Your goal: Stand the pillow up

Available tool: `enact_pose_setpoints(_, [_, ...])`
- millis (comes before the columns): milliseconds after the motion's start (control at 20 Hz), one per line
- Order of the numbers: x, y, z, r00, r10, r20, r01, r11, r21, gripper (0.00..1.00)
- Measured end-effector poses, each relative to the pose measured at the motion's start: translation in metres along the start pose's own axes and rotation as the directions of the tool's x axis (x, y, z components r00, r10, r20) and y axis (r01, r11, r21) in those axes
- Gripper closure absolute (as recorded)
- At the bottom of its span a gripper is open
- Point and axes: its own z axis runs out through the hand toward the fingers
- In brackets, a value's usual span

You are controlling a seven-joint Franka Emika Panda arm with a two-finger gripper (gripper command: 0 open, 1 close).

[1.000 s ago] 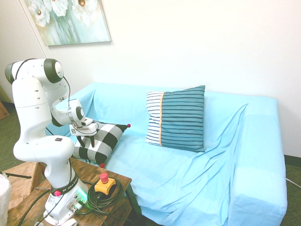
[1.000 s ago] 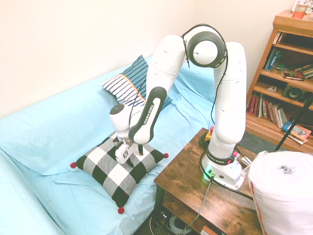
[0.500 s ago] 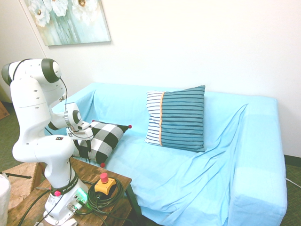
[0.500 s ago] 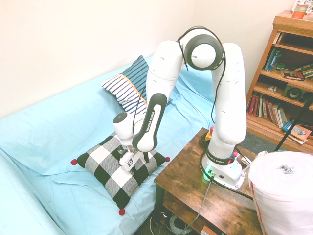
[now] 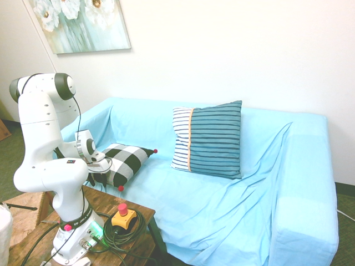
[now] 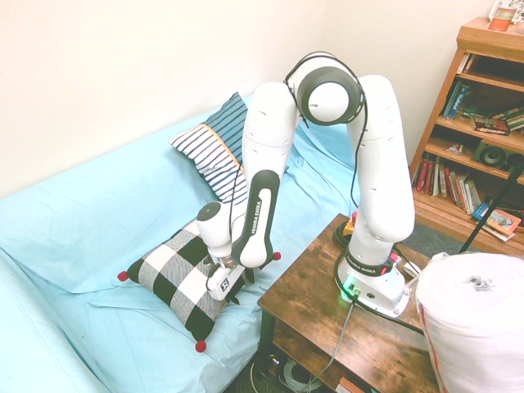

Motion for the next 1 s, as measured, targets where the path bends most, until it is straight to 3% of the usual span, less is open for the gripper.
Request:
enact_pose_setpoints(550, [0.008,-0.017,0.014,0.997,0.061,-0.039,-0.056,0.990,0.132,0.00])
enact_pose_setpoints(750, [0.033,-0.034,-0.021,0.992,0.086,-0.095,-0.069,0.983,0.172,0.00])
enact_pose_setpoints(1000, [0.067,-0.068,-0.097,0.981,0.076,-0.176,-0.041,0.979,0.197,0.00])
